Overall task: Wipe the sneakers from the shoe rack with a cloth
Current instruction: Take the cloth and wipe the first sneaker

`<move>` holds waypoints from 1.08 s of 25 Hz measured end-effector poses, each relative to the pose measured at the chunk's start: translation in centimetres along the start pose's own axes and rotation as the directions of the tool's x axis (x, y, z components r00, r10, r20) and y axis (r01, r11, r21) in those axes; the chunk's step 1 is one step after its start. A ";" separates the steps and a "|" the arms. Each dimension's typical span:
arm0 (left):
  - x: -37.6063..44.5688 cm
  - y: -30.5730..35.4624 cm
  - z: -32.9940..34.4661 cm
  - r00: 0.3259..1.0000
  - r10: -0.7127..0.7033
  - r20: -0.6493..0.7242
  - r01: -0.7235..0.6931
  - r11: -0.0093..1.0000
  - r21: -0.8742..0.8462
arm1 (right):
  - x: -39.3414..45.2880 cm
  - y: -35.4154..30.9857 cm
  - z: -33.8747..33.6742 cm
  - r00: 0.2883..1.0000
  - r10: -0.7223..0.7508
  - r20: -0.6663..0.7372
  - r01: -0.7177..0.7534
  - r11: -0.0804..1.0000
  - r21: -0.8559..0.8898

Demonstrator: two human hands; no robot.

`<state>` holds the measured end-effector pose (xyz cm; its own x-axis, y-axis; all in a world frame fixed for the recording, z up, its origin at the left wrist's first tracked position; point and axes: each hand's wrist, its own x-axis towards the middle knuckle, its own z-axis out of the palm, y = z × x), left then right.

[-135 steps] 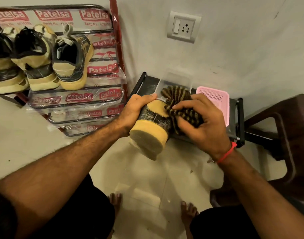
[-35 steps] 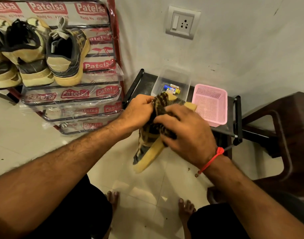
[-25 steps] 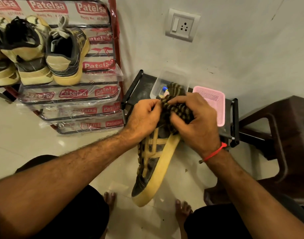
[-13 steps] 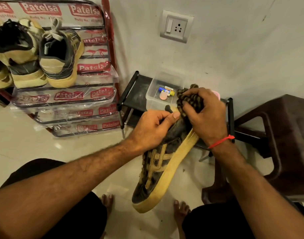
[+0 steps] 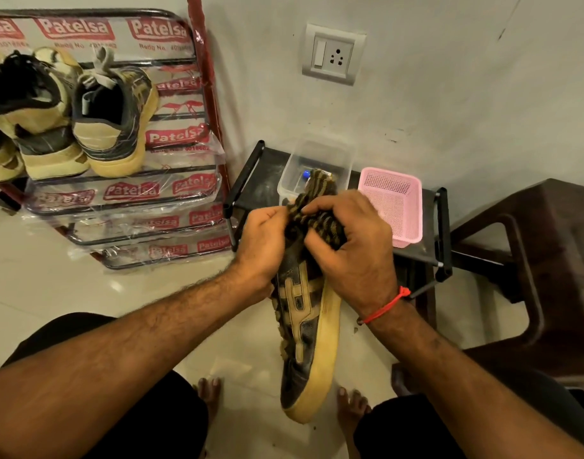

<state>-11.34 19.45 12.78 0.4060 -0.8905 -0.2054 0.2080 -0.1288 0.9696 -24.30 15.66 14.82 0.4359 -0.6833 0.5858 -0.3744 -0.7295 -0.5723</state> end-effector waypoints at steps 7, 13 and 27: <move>2.8 1.5 -2.0 0.988 -0.110 -0.112 0.095 0.987 -0.130 | -2.8 -1.7 1.4 0.922 -0.253 0.294 0.249 0.967 0.052; 1.2 1.5 -0.7 0.999 -0.001 0.044 -0.001 0.998 0.057 | 0.2 0.8 -0.2 0.978 -0.196 0.078 0.208 0.952 -0.224; 1.7 2.8 -1.1 0.974 -0.205 0.095 0.204 0.979 0.019 | 0.7 0.9 -0.7 0.935 -0.259 0.242 0.284 0.956 -0.075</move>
<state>-9.03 18.05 15.03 0.2685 -0.8825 -0.3862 0.2695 -0.3161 0.9096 -24.93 14.51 15.10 0.7025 -0.4426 0.5574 -0.2956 -0.8938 -0.3372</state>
